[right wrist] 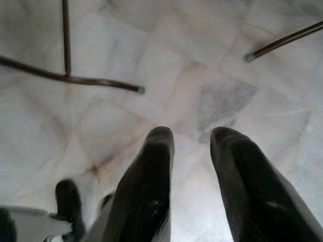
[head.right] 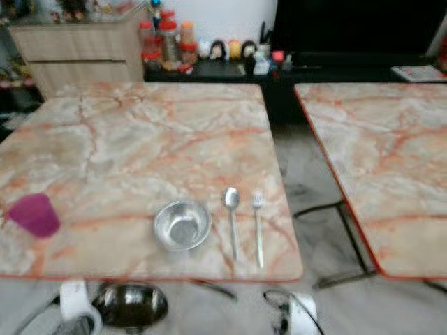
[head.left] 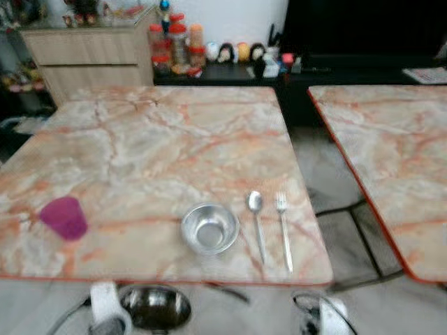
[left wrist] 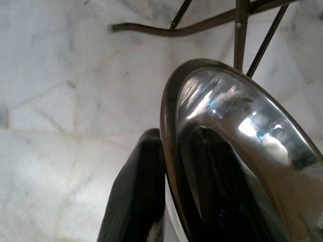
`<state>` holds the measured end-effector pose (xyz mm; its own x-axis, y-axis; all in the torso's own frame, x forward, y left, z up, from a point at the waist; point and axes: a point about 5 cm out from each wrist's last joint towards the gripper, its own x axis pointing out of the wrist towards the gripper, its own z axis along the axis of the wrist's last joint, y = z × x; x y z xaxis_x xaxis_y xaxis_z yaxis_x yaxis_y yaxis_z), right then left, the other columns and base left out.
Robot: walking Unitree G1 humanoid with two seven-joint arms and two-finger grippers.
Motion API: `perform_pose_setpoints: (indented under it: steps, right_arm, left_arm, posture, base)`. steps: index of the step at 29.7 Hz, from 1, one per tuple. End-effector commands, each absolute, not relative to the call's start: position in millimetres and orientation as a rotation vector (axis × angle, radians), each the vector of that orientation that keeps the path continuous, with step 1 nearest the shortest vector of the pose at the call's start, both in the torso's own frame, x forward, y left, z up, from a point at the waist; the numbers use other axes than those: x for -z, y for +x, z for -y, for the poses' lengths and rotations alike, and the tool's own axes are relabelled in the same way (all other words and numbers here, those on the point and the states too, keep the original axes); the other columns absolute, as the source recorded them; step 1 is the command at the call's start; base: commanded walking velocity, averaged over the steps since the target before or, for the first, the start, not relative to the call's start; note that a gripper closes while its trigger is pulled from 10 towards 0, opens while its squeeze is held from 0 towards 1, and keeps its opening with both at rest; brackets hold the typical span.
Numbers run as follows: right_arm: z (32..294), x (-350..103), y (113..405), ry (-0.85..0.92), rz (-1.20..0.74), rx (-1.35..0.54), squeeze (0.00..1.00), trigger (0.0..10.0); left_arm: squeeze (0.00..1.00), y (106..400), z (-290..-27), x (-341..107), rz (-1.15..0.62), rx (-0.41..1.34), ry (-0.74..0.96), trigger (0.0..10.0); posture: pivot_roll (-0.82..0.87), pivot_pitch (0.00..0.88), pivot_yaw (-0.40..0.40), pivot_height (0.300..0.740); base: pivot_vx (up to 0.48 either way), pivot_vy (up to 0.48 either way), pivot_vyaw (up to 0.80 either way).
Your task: Setting the table
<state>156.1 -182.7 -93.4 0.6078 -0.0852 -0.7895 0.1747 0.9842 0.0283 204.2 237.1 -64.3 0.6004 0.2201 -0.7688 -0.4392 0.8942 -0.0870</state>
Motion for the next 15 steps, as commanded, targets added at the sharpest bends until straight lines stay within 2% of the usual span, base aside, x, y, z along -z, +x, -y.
perform_pose_setpoints:
  steps: [1, 15]
  right_arm:
    - [190.4, 92.1, 156.9, 0.093, -0.903, 0.163, 0.00, 10.0]
    - [194.7, 91.9, 156.2, 0.078, -0.908, 0.152, 0.00, 10.0]
  left_arm:
    - [0.00, 206.6, -231.6, 64.3, -0.837, -0.383, -0.295, 10.0]
    - [0.00, 203.1, -229.5, 66.8, -0.849, -0.385, -0.292, 10.0]
  posture:
    - [0.00, 0.000, -0.010, 0.740]
    - [-0.01, 0.000, -0.011, 0.740]
  base:
    - [0.000, -0.307, 0.00]
    - [0.000, -0.308, 0.00]
